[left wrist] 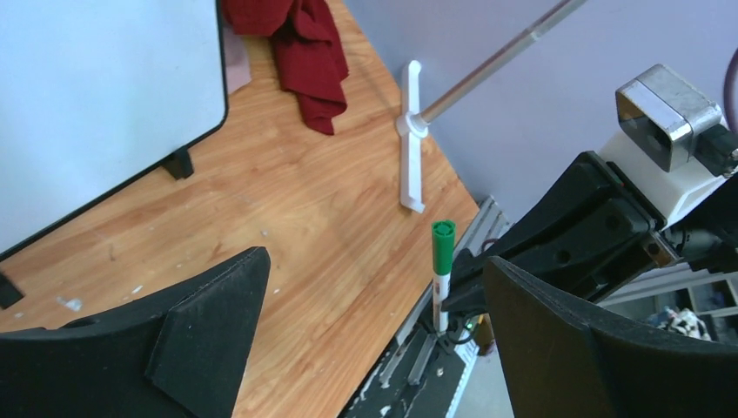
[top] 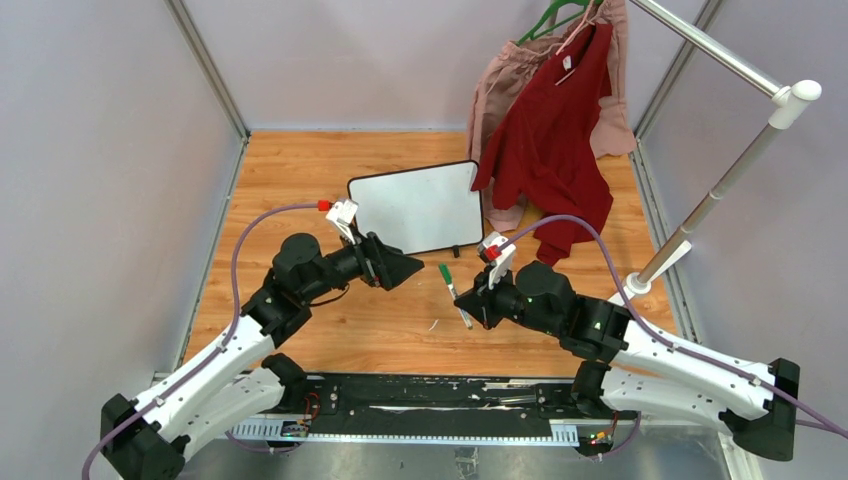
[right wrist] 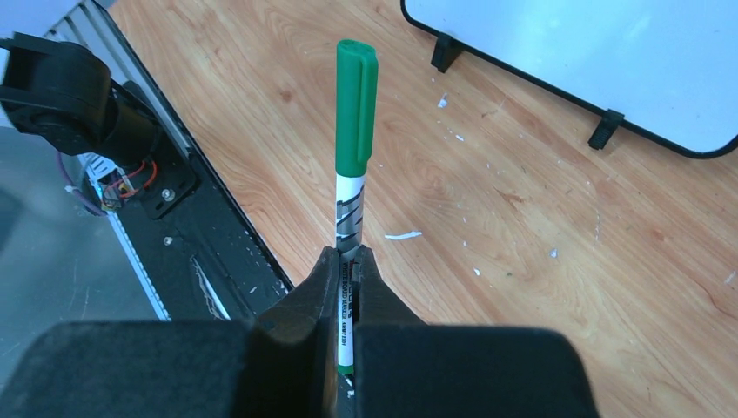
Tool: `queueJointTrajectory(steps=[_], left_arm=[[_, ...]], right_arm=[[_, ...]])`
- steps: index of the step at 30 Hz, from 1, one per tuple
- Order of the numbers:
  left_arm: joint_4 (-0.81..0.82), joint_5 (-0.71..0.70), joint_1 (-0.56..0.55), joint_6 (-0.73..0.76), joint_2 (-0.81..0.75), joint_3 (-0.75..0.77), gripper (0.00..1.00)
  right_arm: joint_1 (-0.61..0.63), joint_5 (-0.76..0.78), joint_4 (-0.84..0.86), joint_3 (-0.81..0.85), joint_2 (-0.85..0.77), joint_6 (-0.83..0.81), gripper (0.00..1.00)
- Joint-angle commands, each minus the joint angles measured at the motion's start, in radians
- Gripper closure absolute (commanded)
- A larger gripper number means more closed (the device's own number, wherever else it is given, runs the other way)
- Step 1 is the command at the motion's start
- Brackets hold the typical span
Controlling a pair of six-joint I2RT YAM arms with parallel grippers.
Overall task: Write a sentence on the whiteboard
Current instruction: Pick up the whiteboard marker at the center of the board, then open the pen cap.
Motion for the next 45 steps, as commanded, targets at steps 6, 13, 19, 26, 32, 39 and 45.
queueJointTrajectory(steps=[6,13,19,26,32,39,45], left_arm=[[0.165,0.095,-0.051,-0.072,0.093,0.061,0.11],[0.201,0.158,-0.077,-0.075,0.108,0.071,0.25],[0.201,0.183,-0.082,-0.077,0.108,0.065,0.35],[0.201,0.182,-0.084,-0.083,0.100,0.056,0.50],[0.201,0.184,-0.089,-0.084,0.097,0.056,0.57],[0.201,0.183,-0.102,-0.085,0.095,0.047,0.65],[0.201,0.181,-0.104,-0.084,0.088,0.042,0.88]], right_arm=[[0.009,-0.099,0.112,0.022,-0.004,-0.011,1.00],[0.009,-0.128,0.146,0.052,0.025,-0.003,1.00],[0.010,-0.137,0.165,0.065,0.034,0.008,1.00],[0.011,-0.142,0.172,0.073,0.041,0.016,1.00],[0.012,-0.139,0.175,0.074,0.048,0.021,1.00],[0.014,-0.139,0.189,0.074,0.057,0.026,1.00],[0.020,-0.140,0.195,0.074,0.058,0.035,1.00]])
